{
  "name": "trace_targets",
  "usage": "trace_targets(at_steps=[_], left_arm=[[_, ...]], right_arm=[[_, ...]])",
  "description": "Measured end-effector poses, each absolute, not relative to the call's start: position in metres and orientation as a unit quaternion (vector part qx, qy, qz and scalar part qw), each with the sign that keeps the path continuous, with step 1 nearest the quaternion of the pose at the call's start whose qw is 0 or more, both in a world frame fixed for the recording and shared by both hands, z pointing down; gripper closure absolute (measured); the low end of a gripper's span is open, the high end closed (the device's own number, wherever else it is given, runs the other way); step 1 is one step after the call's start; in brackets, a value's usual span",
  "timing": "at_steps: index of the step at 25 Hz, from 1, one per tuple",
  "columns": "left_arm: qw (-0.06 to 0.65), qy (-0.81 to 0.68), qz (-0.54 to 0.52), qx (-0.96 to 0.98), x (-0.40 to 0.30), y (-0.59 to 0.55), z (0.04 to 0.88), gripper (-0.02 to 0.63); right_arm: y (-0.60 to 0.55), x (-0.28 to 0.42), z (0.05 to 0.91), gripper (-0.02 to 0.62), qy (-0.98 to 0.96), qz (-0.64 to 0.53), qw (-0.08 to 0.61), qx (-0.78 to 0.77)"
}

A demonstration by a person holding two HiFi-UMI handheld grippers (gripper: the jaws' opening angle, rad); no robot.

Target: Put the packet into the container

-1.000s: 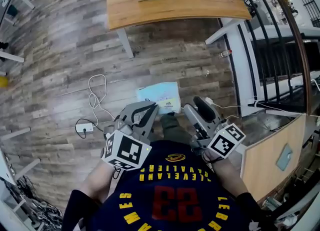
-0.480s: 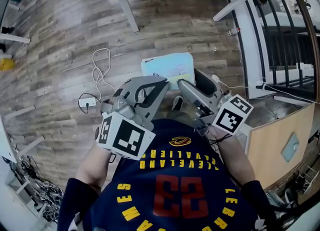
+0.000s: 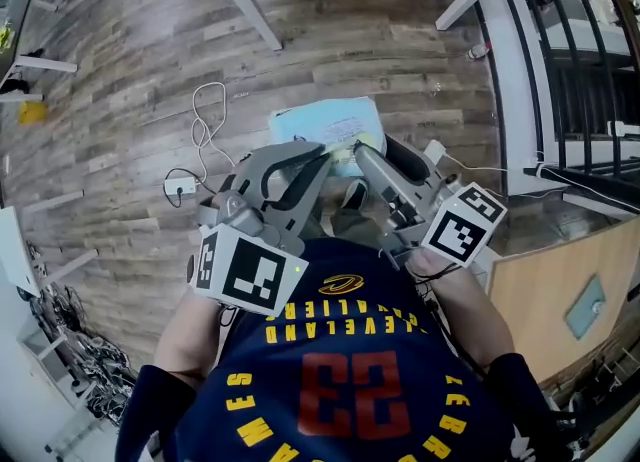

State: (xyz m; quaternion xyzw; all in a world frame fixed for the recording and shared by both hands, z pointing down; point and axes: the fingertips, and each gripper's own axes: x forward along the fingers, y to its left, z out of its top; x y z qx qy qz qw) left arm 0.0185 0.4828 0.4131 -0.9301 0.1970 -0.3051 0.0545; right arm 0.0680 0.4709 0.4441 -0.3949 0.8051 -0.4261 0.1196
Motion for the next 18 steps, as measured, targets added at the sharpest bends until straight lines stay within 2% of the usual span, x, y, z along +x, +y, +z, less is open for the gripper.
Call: trace_targets(at_steps=[7, 12, 18], left_arm=[[0.048, 0.223, -0.242, -0.943, 0.014, 0.459, 0.384, 0.522], [-0.112, 0.321, -0.149, -0.929, -0.056, 0.417, 0.388, 0.507], [-0.25, 0.288, -0.067, -0.922, -0.12, 0.355, 0.417, 0.406]], right_arm=[[0.449, 0.077, 0.443, 0.422, 0.786, -0.458, 0.16, -0.384], [0.417, 0.065, 0.445, 0.422, 0.767, -0.478, 0.181, -0.389], [0.365, 0.024, 0.434, 0.423, 0.75, -0.476, 0.203, -0.413]])
